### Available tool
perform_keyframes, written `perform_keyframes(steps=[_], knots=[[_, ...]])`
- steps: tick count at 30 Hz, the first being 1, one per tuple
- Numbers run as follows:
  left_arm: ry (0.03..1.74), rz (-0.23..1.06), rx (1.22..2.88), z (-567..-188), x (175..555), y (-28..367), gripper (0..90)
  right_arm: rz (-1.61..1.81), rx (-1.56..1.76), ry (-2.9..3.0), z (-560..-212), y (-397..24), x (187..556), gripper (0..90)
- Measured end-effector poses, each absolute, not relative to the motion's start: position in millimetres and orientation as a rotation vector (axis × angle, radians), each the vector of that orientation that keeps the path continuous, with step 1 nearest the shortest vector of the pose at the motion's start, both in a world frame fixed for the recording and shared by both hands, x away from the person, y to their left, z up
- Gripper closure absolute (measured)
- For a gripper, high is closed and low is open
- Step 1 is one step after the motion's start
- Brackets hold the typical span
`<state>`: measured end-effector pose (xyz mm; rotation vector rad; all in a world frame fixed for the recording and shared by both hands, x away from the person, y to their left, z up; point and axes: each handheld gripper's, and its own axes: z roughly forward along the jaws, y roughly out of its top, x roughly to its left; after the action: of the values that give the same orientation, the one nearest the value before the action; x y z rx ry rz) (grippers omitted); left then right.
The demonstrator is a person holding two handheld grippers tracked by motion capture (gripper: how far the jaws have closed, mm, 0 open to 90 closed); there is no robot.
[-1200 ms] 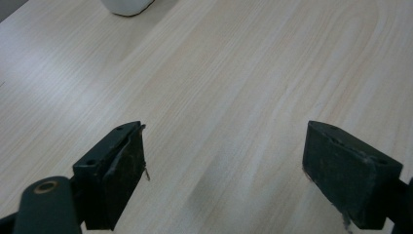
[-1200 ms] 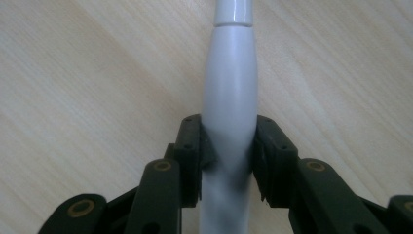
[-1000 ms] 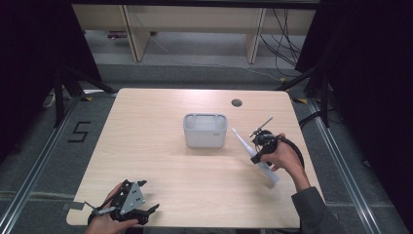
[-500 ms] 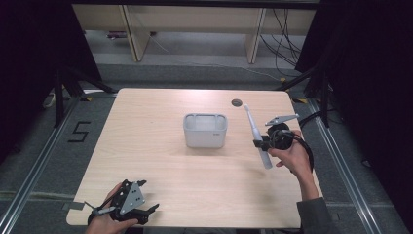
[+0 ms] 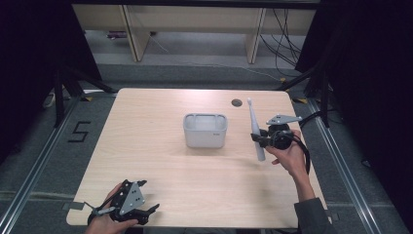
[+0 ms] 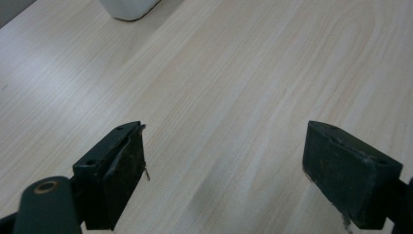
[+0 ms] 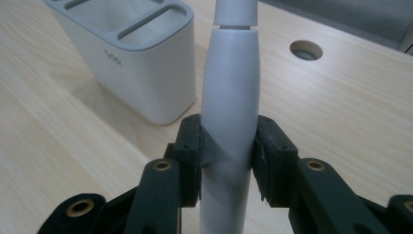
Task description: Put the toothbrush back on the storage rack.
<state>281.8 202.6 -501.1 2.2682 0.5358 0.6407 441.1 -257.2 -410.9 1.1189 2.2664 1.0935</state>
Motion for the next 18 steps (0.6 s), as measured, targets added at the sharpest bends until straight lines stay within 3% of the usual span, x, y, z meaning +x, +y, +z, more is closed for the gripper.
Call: perform_keyframes(steps=[18], knots=[[0.551,0.648,2.253,-501.0,281.3,202.5,15.1,1.274,1.004,2.06,-388.8,-240.1,442.6,66.8]])
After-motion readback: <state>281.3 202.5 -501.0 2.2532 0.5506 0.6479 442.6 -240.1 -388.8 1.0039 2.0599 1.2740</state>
